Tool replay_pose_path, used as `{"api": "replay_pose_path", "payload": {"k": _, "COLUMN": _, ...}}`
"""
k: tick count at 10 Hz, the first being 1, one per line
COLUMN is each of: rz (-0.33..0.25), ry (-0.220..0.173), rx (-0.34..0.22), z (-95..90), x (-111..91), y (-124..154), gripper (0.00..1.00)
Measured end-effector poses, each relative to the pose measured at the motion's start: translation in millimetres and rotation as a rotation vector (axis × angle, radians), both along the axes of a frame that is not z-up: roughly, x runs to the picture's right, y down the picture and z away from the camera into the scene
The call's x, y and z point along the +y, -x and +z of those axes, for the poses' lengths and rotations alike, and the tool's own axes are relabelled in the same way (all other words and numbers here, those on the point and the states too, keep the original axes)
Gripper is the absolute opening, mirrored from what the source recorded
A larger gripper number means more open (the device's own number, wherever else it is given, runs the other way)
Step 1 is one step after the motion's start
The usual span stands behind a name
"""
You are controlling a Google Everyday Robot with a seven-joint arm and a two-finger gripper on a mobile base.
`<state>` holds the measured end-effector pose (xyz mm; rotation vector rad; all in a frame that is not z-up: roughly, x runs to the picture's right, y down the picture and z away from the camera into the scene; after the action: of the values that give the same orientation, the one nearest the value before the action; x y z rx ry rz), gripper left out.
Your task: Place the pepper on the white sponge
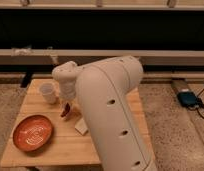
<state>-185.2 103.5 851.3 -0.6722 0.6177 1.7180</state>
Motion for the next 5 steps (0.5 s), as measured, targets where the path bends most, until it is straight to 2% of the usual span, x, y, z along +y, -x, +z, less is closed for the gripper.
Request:
{"api": "replay_pose_path", "payload": {"k": 2, "rz": -0.007, "ry": -0.022, "rx": -0.013, "z": -21.6, "x": -2.6, "y": -9.1, "gripper": 0.0}}
{"api": "replay_pose_path", "payload": {"k": 3, "rz": -0.014, "ry": -0.026, "rx": -0.024, "z": -37.0, "x": 3.3, "y": -16.0, "gripper": 0.0}}
{"api": "replay_pose_path", "payload": {"k": 5, "rz": -0.013, "ry": -0.02, "rx": -0.024, "z": -54.2, "x": 13.3, "y": -32.3, "gripper": 0.0}}
